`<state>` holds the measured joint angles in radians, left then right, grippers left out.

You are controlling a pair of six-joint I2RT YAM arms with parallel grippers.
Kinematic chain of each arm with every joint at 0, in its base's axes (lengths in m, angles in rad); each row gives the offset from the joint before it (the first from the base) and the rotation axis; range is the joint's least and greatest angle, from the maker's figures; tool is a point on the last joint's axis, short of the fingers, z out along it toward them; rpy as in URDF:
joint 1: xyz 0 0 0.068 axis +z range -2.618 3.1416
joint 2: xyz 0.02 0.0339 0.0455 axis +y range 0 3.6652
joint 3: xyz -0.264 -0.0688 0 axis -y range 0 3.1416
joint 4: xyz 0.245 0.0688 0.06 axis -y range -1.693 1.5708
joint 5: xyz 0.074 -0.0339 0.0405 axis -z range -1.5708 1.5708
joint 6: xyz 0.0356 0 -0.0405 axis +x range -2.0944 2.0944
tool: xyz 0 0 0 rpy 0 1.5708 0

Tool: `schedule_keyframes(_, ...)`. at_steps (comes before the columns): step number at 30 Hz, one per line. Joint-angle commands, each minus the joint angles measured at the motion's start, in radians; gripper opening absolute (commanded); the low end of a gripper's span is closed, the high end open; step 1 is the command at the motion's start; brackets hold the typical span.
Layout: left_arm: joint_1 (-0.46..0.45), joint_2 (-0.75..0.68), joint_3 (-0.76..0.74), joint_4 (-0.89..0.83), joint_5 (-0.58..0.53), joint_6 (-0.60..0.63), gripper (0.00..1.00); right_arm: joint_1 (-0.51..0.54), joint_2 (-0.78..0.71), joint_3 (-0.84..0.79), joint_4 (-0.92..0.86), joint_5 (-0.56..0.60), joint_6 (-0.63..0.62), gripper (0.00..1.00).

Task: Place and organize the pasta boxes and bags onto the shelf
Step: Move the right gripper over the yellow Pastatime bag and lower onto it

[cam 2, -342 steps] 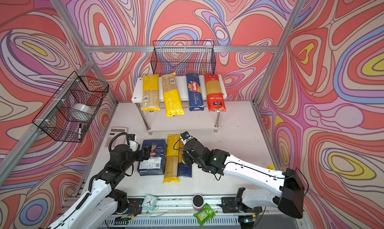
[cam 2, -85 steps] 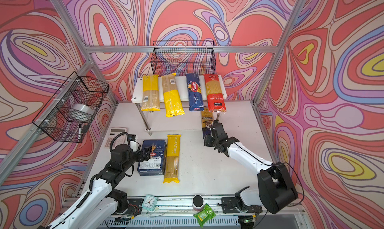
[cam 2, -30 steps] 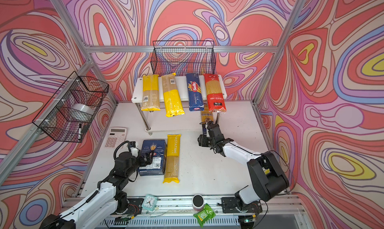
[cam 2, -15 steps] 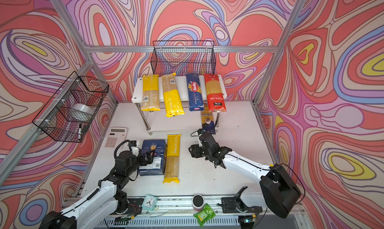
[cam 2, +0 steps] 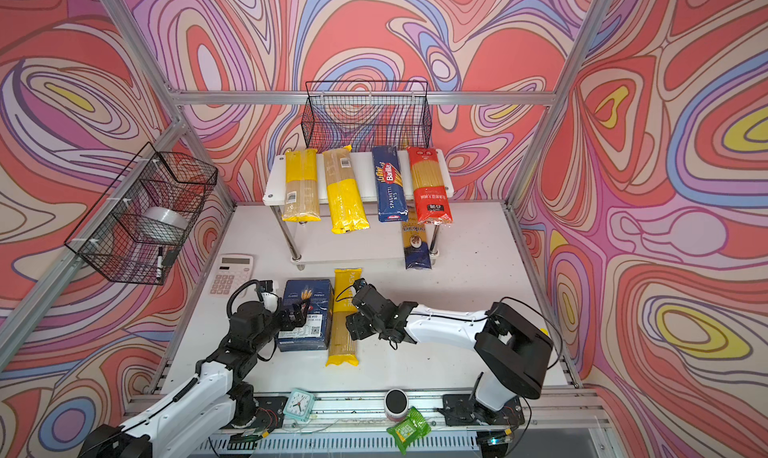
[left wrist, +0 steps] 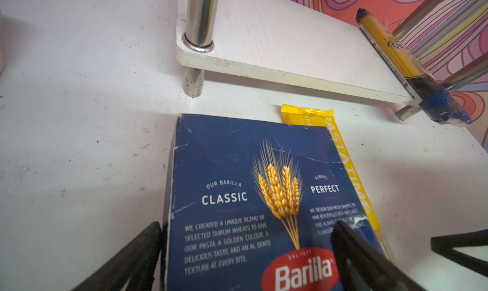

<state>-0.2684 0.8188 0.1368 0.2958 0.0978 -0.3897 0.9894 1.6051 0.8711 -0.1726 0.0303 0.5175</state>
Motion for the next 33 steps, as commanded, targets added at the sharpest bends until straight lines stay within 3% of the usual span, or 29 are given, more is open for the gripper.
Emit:
schedule_keyframes(1,0.002,-0.003,0.006,0.018,0.004,0.007,1.0,0.027,0.059,0.044,-0.009,0.069,0.054,0.83)
schedule_keyframes(13,0.001,0.014,0.014,0.02,0.003,0.007,1.0,0.045,0.207,0.147,-0.185,0.195,0.087,0.85)
schedule_keyframes(26,0.002,0.017,0.014,0.023,0.017,0.009,1.0,0.036,0.173,0.038,-0.234,0.249,0.115,0.86)
schedule_keyframes(33,0.003,0.037,0.021,0.027,0.029,0.014,1.0,-0.069,0.066,-0.046,-0.241,0.217,0.091,0.86)
